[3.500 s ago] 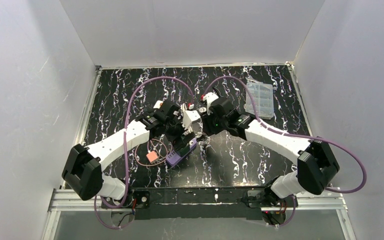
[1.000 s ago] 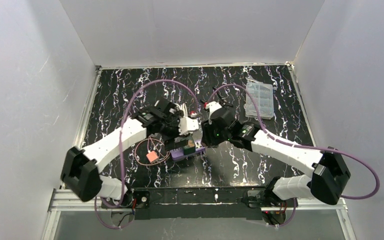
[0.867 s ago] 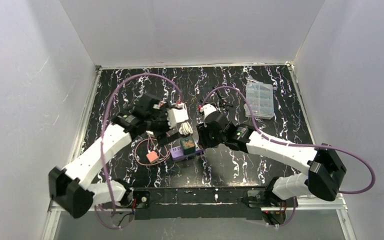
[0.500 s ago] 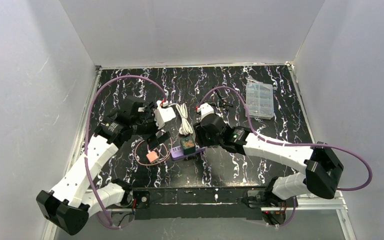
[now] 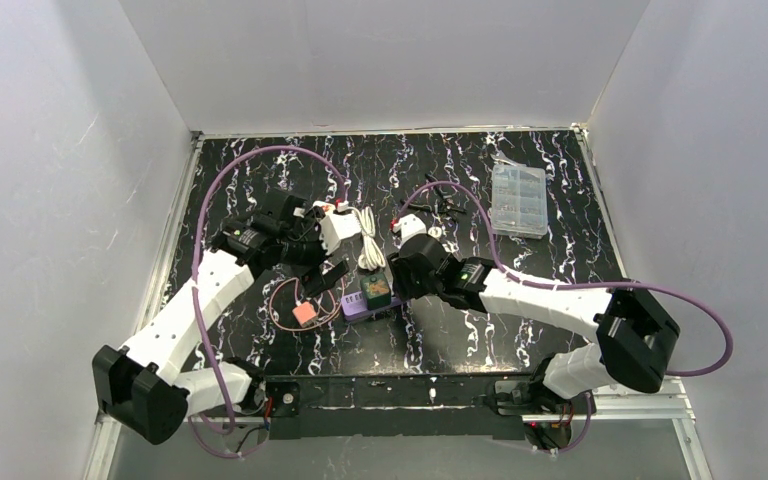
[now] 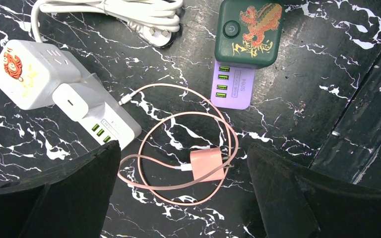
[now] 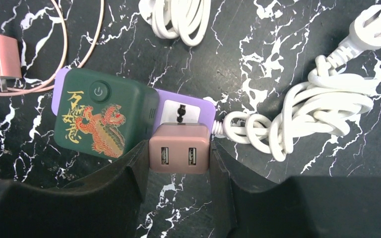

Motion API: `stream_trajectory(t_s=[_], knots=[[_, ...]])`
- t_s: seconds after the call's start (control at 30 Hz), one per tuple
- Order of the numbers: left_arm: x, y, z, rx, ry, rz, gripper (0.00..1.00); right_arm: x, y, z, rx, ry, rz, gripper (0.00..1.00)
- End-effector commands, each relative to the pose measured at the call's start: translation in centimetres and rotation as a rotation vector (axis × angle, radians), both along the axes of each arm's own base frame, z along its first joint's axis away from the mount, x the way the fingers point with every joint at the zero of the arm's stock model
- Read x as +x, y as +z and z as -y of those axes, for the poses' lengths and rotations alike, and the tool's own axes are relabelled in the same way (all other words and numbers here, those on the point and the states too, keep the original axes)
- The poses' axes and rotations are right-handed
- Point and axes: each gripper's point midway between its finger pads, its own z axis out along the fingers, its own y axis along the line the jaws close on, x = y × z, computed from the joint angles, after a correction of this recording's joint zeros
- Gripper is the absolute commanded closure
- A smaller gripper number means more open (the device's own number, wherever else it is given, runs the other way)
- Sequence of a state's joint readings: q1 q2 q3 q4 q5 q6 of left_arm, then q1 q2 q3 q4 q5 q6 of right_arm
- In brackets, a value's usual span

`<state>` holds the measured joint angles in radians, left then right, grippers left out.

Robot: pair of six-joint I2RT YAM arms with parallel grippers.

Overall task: Insert the plug
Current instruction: Insert the plug into the socket.

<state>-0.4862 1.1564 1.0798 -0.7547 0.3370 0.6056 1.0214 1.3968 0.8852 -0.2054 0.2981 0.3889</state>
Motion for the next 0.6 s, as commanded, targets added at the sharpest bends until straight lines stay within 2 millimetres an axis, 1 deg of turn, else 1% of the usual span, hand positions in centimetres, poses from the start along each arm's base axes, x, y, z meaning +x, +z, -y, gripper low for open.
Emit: stream_trajectory(t_s=[0.0, 0.17, 0.33, 0.57], knots=[[0.5, 0.8, 0.4, -0.022, -0.009, 0.024, 0.02, 0.1, 0.5, -0.8, 0.037, 0.005, 0.008, 0.99], [0.7, 0.4, 0.7, -0.027, -0.015, 0.012, 0.02, 0.1, 0.8, -0.7, 0.042, 0.004, 0.012, 0.99], [0.9, 0.2, 0.6, -0.013, -0.015, 0.013, 0.02, 0.0, 0.4, -0.5, 0.033, 0.003, 0.005, 0.99], [0.7, 0.0, 0.7, -0.022, -0.016, 0.003, 0.02, -0.1, -0.2, -0.7, 0.031, 0.003, -0.004, 0.99]])
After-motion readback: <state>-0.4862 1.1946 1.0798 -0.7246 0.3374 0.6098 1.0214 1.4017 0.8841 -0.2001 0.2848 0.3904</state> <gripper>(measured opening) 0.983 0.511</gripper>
